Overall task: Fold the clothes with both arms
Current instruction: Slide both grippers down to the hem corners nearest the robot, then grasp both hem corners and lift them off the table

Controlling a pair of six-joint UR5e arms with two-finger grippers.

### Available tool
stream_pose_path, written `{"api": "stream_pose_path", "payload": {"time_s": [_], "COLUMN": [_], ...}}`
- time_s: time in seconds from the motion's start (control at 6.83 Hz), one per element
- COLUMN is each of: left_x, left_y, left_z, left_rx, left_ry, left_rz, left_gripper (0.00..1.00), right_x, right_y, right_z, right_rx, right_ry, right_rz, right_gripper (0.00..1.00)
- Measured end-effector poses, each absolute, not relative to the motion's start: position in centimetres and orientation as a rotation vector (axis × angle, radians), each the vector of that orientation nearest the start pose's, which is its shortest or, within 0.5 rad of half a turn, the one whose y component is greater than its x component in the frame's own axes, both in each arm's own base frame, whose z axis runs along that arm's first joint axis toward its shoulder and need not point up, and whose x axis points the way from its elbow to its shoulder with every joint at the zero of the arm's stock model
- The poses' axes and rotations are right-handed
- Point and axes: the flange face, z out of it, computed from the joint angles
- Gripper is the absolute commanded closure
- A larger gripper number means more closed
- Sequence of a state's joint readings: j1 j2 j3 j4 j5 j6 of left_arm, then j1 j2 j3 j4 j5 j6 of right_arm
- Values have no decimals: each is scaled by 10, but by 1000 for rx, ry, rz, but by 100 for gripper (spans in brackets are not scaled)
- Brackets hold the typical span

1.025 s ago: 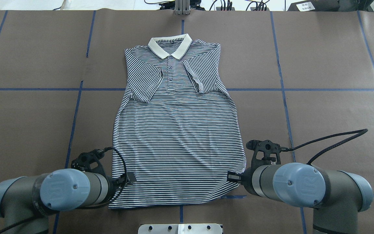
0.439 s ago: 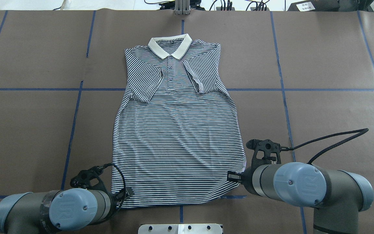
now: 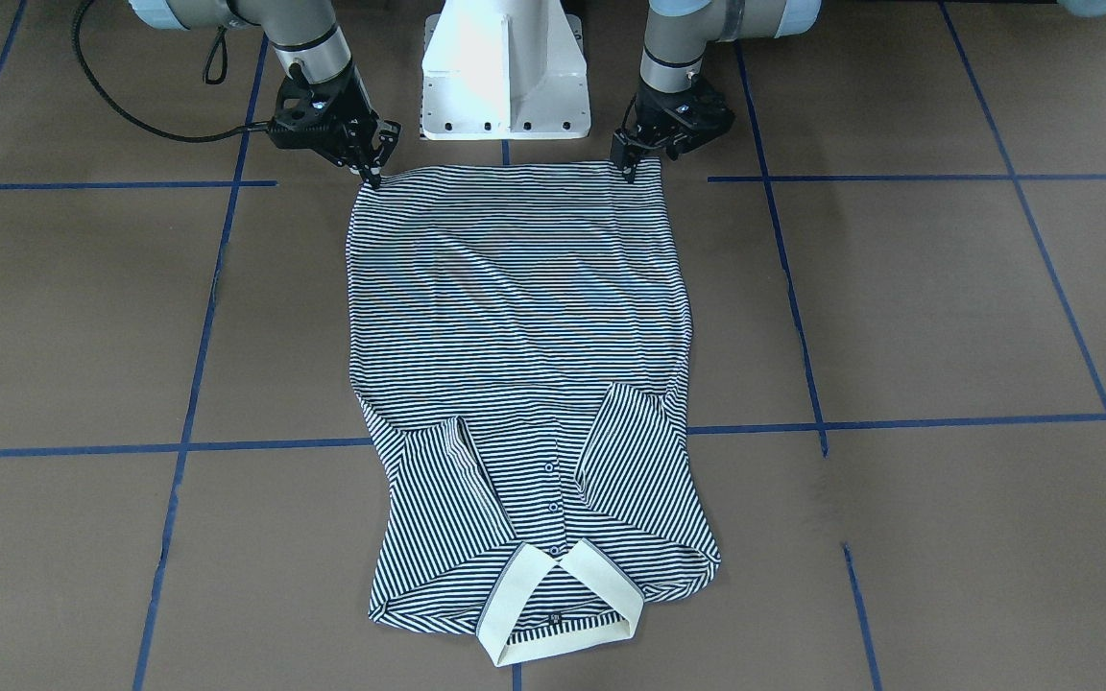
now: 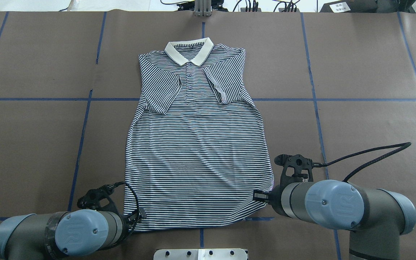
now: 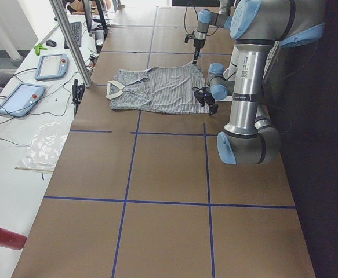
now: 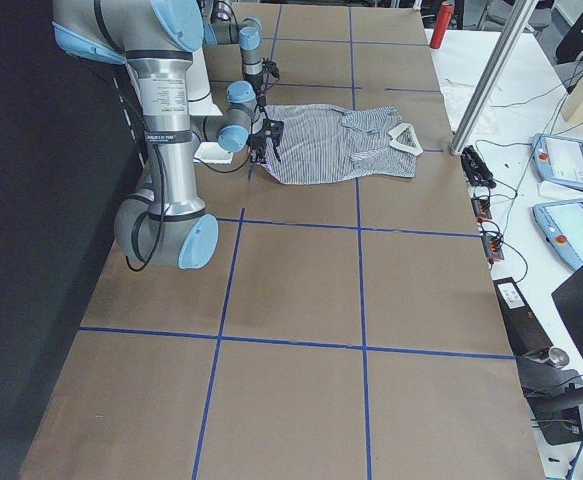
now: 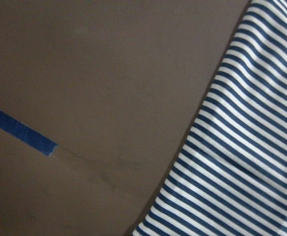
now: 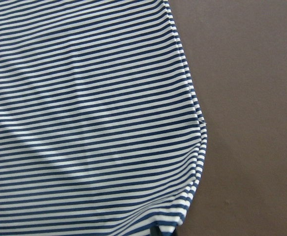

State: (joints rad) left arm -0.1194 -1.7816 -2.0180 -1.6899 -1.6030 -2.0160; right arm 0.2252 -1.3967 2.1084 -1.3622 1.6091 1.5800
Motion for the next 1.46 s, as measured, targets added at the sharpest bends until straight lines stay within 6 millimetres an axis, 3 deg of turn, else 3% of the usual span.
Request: {"api": "stream_pose_path", "payload": {"time_s": [0.15,0.29,0.59,1.17,1.46], "left_x": [521,521,519,500,479], "left_y": [-193,-193,-193,-193,-190], "left_z": [339,338,336,310,286], "left_rx": [-158,-159,-160,-163,-165], "left_ry": [772,775,777,815,835], "left_rz": [-524,-523,-521,-519,-507], "left_gripper": [92,100,100,100,100], "right_x": [-469,-469,-469,-461,-448], "right_y": [-240,-240,-240,-237,-205], "right_z": [307,307,308,300,277], "right_rx": [64,64,63,56,15], "right_ry": [-919,-918,-916,-935,-979], "right_rz": [200,200,200,194,136], "right_gripper": [100,100,100,100,100]}}
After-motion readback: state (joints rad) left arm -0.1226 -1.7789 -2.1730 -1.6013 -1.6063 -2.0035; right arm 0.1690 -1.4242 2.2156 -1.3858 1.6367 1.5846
